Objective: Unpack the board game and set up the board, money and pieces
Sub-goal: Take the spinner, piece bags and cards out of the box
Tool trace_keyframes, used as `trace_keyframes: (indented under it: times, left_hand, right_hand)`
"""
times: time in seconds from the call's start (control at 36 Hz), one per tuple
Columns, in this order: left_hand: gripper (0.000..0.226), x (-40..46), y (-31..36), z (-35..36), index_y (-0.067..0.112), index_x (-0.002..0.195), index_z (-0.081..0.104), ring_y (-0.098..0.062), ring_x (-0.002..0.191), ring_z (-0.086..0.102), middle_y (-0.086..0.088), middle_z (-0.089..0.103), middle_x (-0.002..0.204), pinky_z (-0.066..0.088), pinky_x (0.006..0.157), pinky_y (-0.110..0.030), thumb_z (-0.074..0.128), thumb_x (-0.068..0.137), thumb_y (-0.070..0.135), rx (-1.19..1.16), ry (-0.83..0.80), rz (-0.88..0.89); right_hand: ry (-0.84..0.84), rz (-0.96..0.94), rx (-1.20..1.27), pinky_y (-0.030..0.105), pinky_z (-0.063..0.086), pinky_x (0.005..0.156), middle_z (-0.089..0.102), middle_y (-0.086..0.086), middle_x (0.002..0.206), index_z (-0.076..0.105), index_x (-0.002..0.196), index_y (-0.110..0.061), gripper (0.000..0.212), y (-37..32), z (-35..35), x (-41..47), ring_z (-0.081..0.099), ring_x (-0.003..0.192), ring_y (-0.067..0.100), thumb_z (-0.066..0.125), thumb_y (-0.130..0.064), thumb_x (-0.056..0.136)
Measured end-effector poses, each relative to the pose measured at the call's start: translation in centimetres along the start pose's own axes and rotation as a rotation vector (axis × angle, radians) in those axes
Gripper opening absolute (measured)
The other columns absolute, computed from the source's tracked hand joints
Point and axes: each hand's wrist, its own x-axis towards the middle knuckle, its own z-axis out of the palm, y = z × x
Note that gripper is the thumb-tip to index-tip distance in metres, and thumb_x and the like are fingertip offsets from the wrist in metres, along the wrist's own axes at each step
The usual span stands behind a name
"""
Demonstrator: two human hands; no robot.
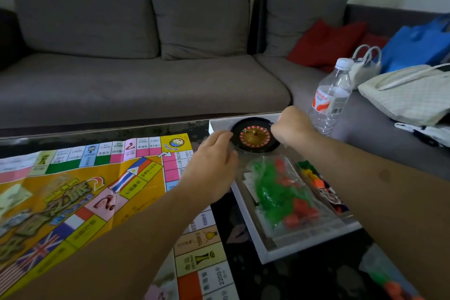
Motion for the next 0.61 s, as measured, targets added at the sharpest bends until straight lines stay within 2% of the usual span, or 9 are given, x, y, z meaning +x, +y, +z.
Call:
trace_keyframes:
  times: [0.06, 0.11, 0.22, 0.31, 0.36, 0.42, 0.47, 0.53, 0.61]
  left_hand:
    - [0.04, -0.2, 0.2, -0.4, 0.028, 0.149, 0.046, -0.011, 0.127, 0.052, 0.013, 0.044, 0.152, 0.048, 0.102, -0.032, 0.043, 0.109, 0.029, -0.045, 0.014, -0.021]
    - [0.039, -0.4, 0.5, -0.9, 0.026, 0.146, 0.05, -0.01, 0.122, 0.055, 0.012, 0.046, 0.149, 0.047, 0.095, -0.027, 0.045, 0.108, 0.026, -0.09, 0.039, -0.064]
    - [0.034, -0.5, 1.3, -2.1, 0.028, 0.14, 0.056, -0.007, 0.108, 0.06, 0.011, 0.055, 0.135, 0.05, 0.082, -0.023, 0.049, 0.107, 0.026, -0.165, 0.086, -0.173]
    - [0.028, -0.8, 1.5, -2.8, 0.028, 0.132, 0.06, -0.007, 0.098, 0.065, 0.011, 0.065, 0.124, 0.06, 0.086, -0.035, 0.051, 0.106, 0.027, -0.204, 0.079, -0.243]
    - [0.026, -1.1, 1.5, -3.5, 0.028, 0.128, 0.063, -0.011, 0.093, 0.068, 0.01, 0.069, 0.112, 0.063, 0.085, -0.041, 0.052, 0.105, 0.023, -0.282, 0.086, -0.314]
    - [0.025, -1.4, 1.6, -4.3, 0.025, 0.126, 0.064, -0.012, 0.087, 0.07, 0.008, 0.07, 0.103, 0.064, 0.074, -0.037, 0.054, 0.104, 0.02, -0.322, 0.082, -0.365]
    - [0.014, -1.5, 1.7, -5.2, 0.023, 0.112, 0.067, -0.016, 0.089, 0.071, 0.001, 0.073, 0.104, 0.062, 0.072, -0.034, 0.057, 0.104, 0.018, -0.298, 0.069, -0.381]
    - [0.017, -1.8, 1.8, -6.3, 0.026, 0.092, 0.066, -0.023, 0.087, 0.075, -0.008, 0.076, 0.097, 0.065, 0.078, -0.041, 0.056, 0.105, 0.024, -0.395, 0.085, -0.411]
    - [0.028, -2.1, 1.7, -8.1, 0.021, 0.1, 0.066, -0.025, 0.078, 0.076, -0.011, 0.076, 0.087, 0.066, 0.07, -0.041, 0.053, 0.106, 0.044, -0.542, 0.104, -0.489]
  right_hand:
    - [-0.006, 0.005, -0.006, 0.025, 0.036, 0.044, 0.068, 0.017, 0.084, 0.062, 0.088, -0.001, 0.006, 0.0, -0.4, -0.1, 0.065, 0.065, 0.027, 0.06, -0.006, 0.09]
    - [-0.01, 0.007, -0.016, 0.021, 0.035, 0.04, 0.067, 0.017, 0.08, 0.064, 0.087, 0.001, 0.008, -0.1, -0.8, -0.3, 0.062, 0.057, 0.025, 0.058, -0.005, 0.09]
    - [0.002, -0.004, -0.018, 0.025, 0.038, 0.044, 0.065, 0.019, 0.079, 0.063, 0.086, 0.0, 0.007, -0.5, -1.7, -0.6, 0.063, 0.063, 0.032, 0.057, -0.003, 0.085]
    - [-0.008, -0.008, -0.021, 0.026, 0.04, 0.047, 0.066, 0.019, 0.076, 0.064, 0.082, 0.001, 0.009, -1.1, -2.5, -1.3, 0.065, 0.065, 0.033, 0.057, -0.004, 0.085]
    - [-0.014, -0.01, -0.017, 0.026, 0.042, 0.048, 0.067, 0.019, 0.069, 0.066, 0.081, 0.001, 0.012, -1.6, -3.0, -2.0, 0.067, 0.059, 0.032, 0.057, -0.005, 0.086]
    - [-0.02, -0.01, -0.019, 0.026, 0.043, 0.05, 0.068, 0.018, 0.063, 0.066, 0.082, 0.001, 0.014, -2.2, -3.4, -2.7, 0.067, 0.052, 0.028, 0.057, -0.006, 0.088]
    - [-0.034, -0.016, -0.021, 0.026, 0.044, 0.051, 0.067, 0.017, 0.058, 0.067, 0.082, 0.002, 0.015, -3.0, -3.6, -3.6, 0.066, 0.049, 0.026, 0.056, -0.007, 0.089]
    - [-0.062, -0.024, -0.012, 0.026, 0.047, 0.052, 0.066, 0.017, 0.053, 0.069, 0.08, 0.003, 0.017, -4.1, -3.7, -4.5, 0.066, 0.049, 0.027, 0.056, -0.006, 0.086]
    - [-0.118, -0.048, 0.015, 0.027, 0.054, 0.056, 0.069, 0.019, 0.054, 0.068, 0.074, 0.001, 0.016, -5.8, -3.6, -6.1, 0.069, 0.051, 0.029, 0.054, -0.005, 0.08]
